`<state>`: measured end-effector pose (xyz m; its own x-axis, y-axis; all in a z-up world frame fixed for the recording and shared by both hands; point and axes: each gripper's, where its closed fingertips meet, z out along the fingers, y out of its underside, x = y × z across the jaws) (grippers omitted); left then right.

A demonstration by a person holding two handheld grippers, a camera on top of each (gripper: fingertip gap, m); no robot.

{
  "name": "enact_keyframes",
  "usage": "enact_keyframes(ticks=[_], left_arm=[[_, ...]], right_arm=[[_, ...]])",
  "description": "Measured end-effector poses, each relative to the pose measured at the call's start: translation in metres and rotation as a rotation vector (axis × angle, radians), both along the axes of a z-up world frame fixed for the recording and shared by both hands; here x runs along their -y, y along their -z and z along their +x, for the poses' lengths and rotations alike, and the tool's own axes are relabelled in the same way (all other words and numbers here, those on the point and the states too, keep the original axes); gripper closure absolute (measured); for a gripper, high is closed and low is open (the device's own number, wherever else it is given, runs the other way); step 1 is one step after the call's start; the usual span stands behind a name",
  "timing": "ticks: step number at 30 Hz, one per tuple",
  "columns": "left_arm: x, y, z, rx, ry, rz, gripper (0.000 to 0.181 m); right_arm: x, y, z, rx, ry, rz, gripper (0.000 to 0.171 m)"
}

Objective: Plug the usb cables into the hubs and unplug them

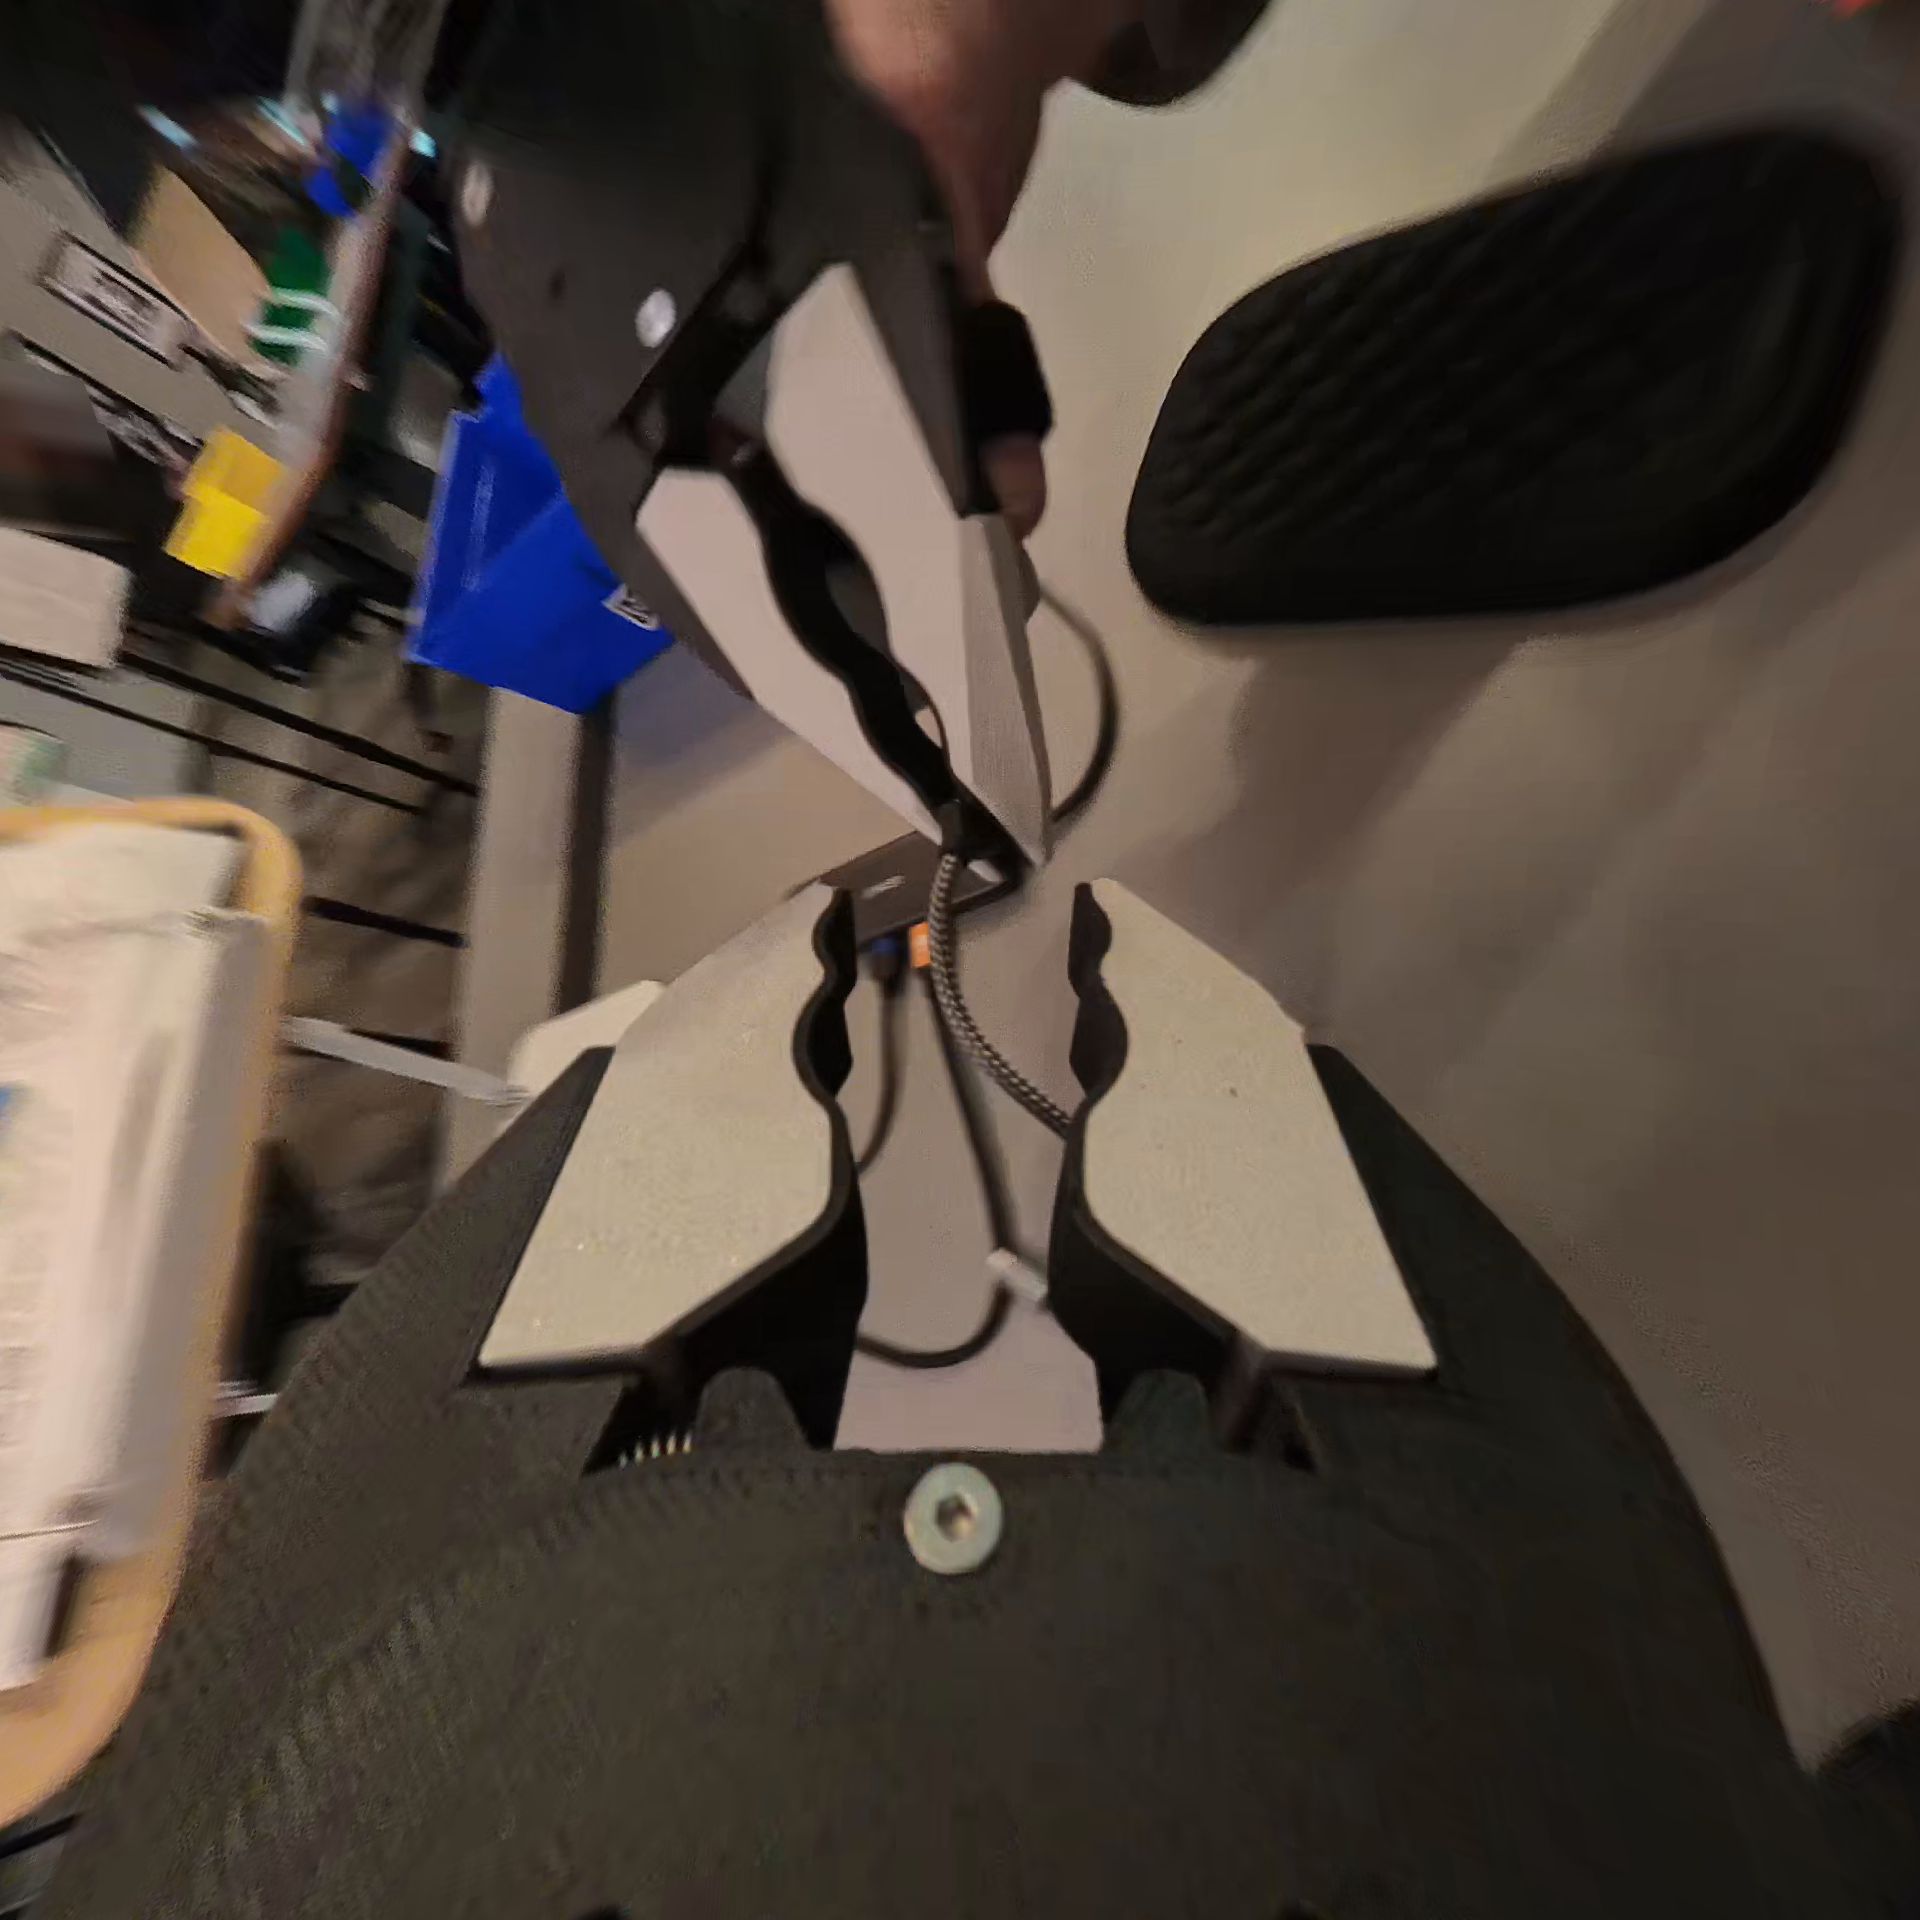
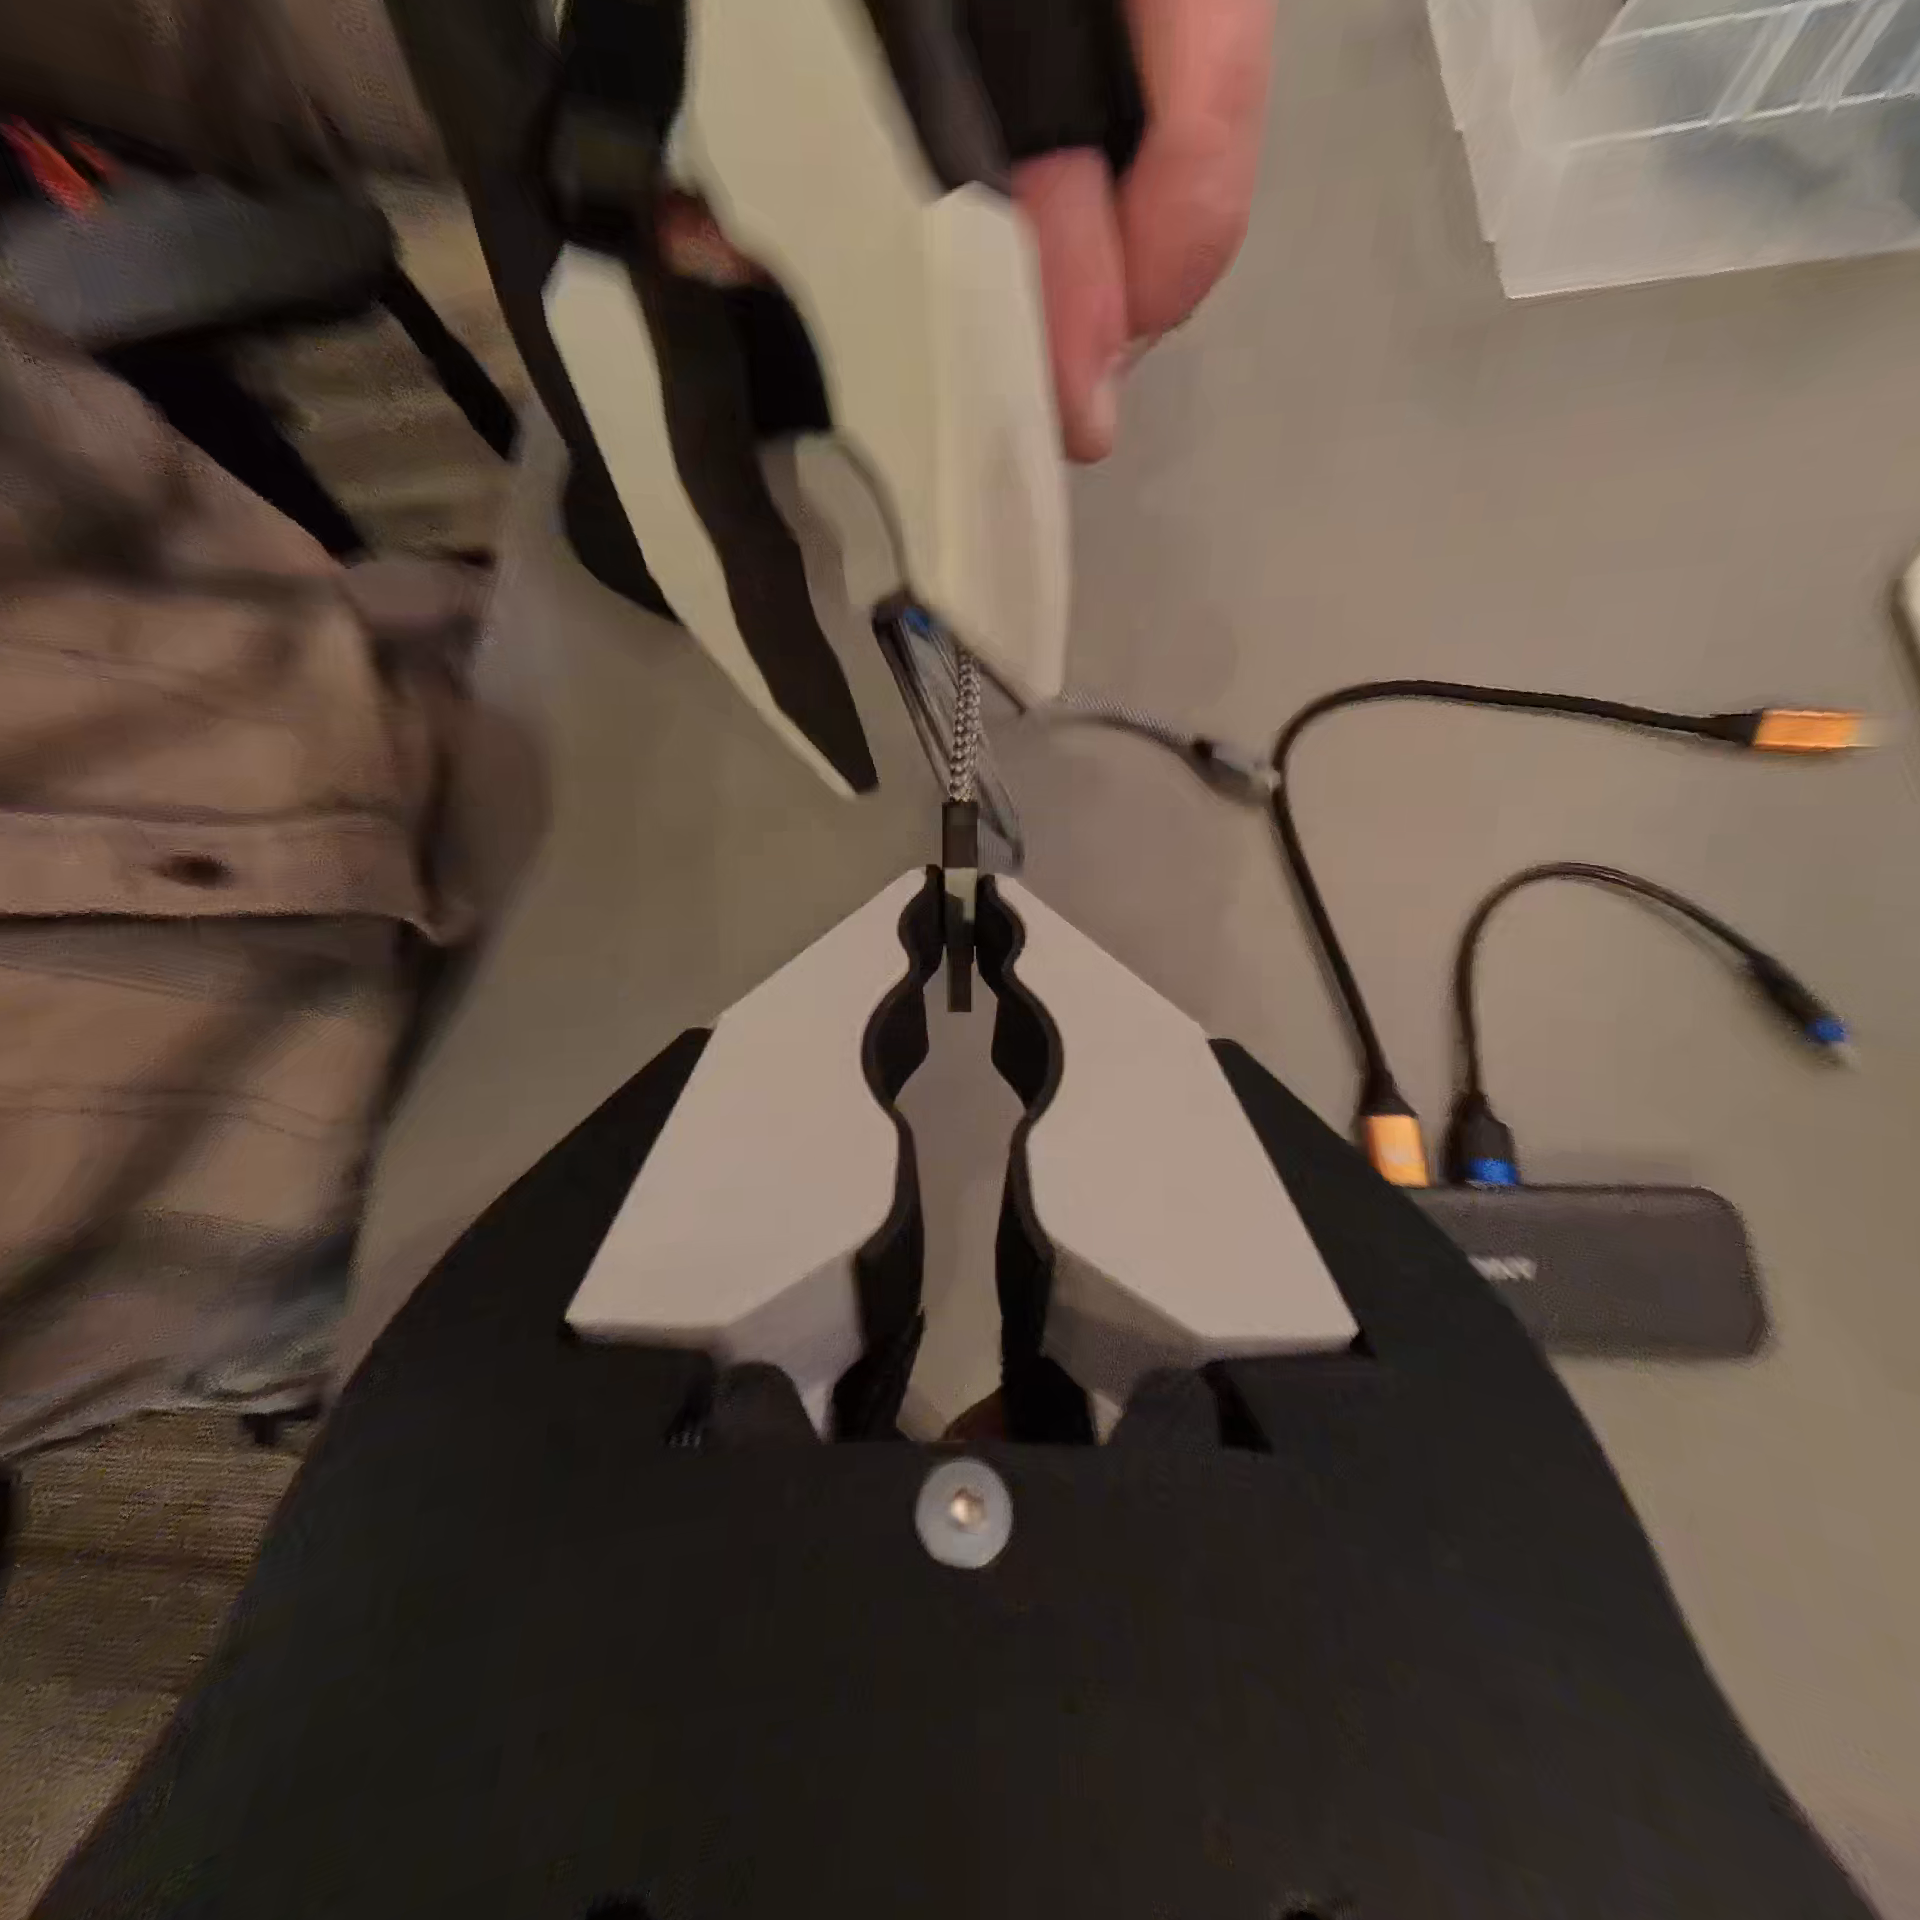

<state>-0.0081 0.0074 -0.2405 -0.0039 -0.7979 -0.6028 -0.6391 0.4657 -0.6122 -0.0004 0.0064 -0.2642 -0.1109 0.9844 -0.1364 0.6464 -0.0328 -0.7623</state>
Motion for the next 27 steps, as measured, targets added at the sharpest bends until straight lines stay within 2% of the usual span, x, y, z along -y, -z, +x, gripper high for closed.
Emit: enact_keyframes(ticks=[2,6,11,13,16,19,20,23,25,27], left_arm=[[-0.003,-0.005,0.004,-0.052,0.007,0.198,0.144],[-0.001,-0.001,0.009,-0.182,0.085,0.368,0.148],[0.016,0.008,0.022,-0.153,0.196,0.236,0.151],[0.02,0.012,0.024,-0.155,0.216,0.228,0.16],[0.022,0.016,0.025,-0.133,0.211,0.223,0.175],[0.022,0.017,0.024,-0.09,0.172,0.172,0.176],[0.02,0.018,0.023,-0.087,0.155,0.156,0.176],[0.009,0.014,0.019,-0.022,0.056,0.065,0.176],[-0.002,0.013,0.013,0.023,-0.017,-0.03,0.177],[-0.012,0.011,0.006,0.082,-0.087,-0.148,0.177]], right_arm=[[0.004,-0.007,-0.002,-0.027,-0.049,-0.14,0.168],[0.027,-0.004,0.007,0.047,-0.25,-0.366,0.168],[0.047,0.0,0.015,0.141,-0.447,-0.5,0.167],[0.05,0.001,0.017,0.167,-0.494,-0.539,0.168],[0.049,-0.001,0.019,0.177,-0.527,-0.594,0.168],[0.047,-0.001,0.018,0.177,-0.534,-0.608,0.167],[0.044,-0.001,0.016,0.168,-0.517,-0.61,0.163],[0.026,0.004,0.007,0.157,-0.406,-0.464,0.121],[0.015,-0.003,0.003,0.097,-0.345,-0.26,0.116],[0.0,-0.009,0.0,0.055,-0.267,0.026,0.117]])
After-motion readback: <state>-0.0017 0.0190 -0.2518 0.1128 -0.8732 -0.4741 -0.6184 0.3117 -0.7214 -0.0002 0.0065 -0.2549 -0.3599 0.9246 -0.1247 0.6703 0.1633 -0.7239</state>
